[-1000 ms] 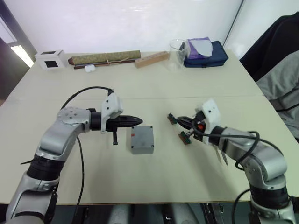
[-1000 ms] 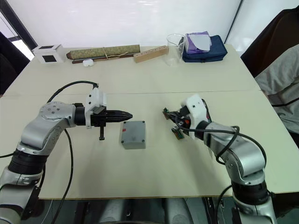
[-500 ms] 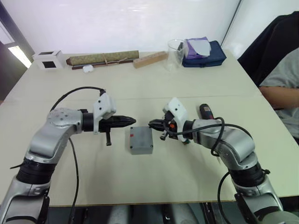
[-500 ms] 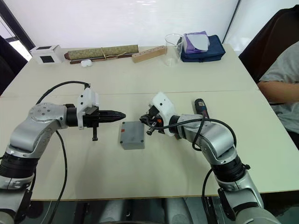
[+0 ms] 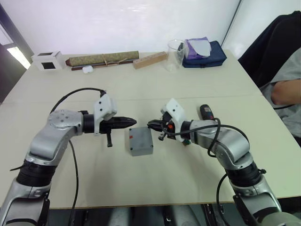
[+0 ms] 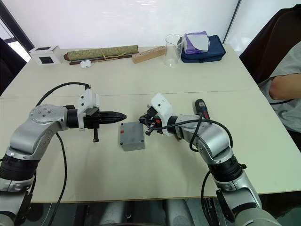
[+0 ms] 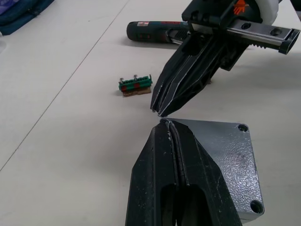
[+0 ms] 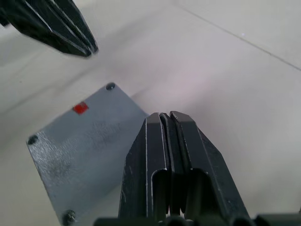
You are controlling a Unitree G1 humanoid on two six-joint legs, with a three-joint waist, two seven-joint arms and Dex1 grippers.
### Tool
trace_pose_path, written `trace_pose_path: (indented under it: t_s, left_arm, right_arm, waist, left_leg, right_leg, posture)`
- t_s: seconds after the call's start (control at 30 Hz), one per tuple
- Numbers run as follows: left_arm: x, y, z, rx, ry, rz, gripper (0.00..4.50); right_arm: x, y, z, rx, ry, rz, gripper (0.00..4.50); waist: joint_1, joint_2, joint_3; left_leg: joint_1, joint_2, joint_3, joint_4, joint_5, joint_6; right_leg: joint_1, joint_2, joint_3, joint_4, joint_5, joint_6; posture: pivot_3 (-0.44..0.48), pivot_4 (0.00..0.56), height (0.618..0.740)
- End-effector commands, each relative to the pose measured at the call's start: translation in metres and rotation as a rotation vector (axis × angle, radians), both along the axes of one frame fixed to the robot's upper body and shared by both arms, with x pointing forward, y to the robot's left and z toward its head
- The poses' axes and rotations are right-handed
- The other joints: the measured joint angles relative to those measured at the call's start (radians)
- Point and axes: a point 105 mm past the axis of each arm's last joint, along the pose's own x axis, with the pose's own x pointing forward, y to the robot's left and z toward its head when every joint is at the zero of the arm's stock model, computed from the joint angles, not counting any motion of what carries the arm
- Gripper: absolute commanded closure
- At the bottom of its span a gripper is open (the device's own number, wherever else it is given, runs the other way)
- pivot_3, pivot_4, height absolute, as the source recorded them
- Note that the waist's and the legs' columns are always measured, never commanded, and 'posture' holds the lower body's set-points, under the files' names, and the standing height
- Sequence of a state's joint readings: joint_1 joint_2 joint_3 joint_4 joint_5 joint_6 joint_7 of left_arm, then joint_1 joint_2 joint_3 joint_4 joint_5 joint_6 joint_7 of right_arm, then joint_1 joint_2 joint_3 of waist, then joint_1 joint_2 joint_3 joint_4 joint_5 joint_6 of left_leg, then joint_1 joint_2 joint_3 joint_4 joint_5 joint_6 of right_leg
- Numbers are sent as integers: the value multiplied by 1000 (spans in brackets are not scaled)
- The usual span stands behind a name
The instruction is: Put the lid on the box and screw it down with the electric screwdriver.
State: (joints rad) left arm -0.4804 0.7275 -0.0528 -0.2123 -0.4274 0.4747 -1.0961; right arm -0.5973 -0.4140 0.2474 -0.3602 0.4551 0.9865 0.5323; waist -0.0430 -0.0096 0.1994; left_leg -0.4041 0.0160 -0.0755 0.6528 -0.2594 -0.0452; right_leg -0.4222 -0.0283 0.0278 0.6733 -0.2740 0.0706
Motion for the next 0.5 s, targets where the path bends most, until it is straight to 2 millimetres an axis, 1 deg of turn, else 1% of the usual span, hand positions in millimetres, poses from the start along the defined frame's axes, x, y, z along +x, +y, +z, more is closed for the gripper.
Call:
trace_pose_path:
  t_s: [0.03,0.13,0.5]
  left_arm:
    - [-4,-2,12,-19,-45,-14,4500]
    - [-4,-1,12,-18,-45,-12,4500]
    - [-9,4,12,-9,-40,0,4500]
  right_arm:
    - [-5,4,15,22,-53,28,4438]
    - [-6,6,16,31,-50,36,4438]
    - [-2,6,5,27,-35,23,4438]
  waist:
    - [0,0,0]
    - [0,0,0]
    - [0,0,0]
  left_leg:
    - [0,0,0,0,0,0]
    - [0,0,0,0,0,0]
    - [0,0,0,0,0,0]
  right_leg:
    - [0,0,0,0,0,0]
    - [0,0,0,0,0,0]
    - [0,0,0,0,0,0]
  posture:
    - [0,150,736]
    - [0,150,736]
    - [0,150,736]
